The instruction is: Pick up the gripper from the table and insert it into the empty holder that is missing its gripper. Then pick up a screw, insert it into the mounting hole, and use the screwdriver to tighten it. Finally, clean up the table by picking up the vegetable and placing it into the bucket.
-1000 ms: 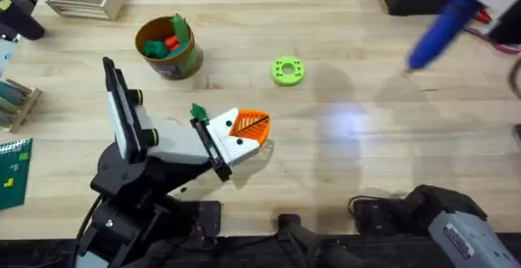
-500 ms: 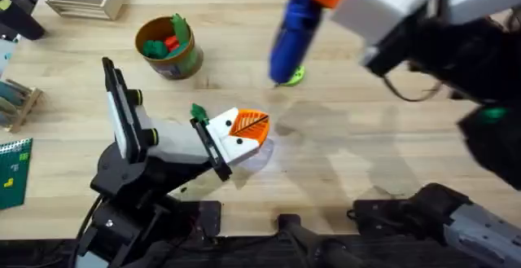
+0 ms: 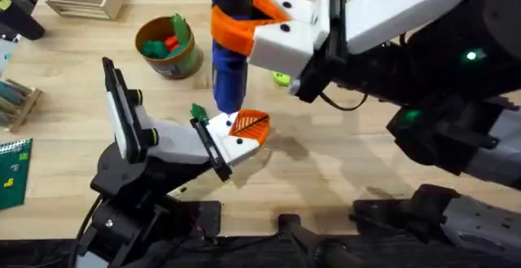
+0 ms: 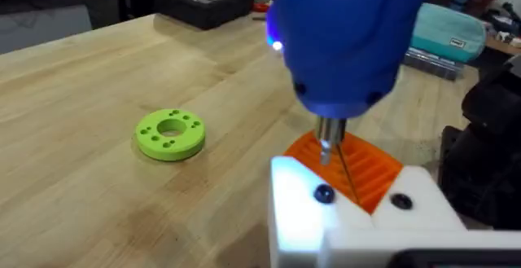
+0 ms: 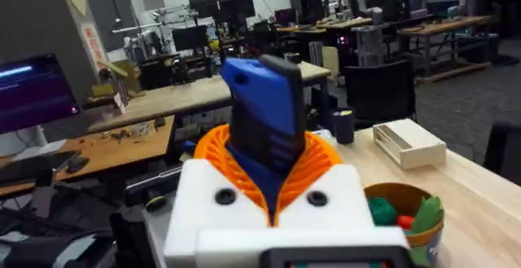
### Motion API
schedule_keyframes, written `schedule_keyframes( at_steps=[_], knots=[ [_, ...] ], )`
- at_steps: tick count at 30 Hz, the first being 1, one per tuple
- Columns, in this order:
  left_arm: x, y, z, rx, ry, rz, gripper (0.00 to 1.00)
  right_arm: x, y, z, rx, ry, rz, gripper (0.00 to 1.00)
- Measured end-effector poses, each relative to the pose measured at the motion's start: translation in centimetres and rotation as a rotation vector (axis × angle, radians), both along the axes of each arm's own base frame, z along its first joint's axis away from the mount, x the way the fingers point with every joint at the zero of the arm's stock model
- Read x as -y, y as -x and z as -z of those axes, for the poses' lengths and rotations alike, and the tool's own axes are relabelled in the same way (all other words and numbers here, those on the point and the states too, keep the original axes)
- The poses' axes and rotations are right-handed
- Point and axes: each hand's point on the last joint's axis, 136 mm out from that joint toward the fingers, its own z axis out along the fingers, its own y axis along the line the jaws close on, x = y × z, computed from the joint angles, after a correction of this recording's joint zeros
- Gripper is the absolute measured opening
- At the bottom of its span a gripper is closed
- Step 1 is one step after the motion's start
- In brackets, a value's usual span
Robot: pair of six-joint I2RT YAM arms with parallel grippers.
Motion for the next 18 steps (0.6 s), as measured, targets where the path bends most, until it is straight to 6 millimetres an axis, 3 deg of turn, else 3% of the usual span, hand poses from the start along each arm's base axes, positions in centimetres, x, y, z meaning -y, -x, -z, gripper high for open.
schedule_keyframes(
  at_steps=[18],
  knots=[
    [-0.13, -0.21, 0.01, 0.0, -0.001, -0.014, 0.011, -0.07, -0.14, 0.39, -0.014, 0.012, 0.003, 0.028]
  ],
)
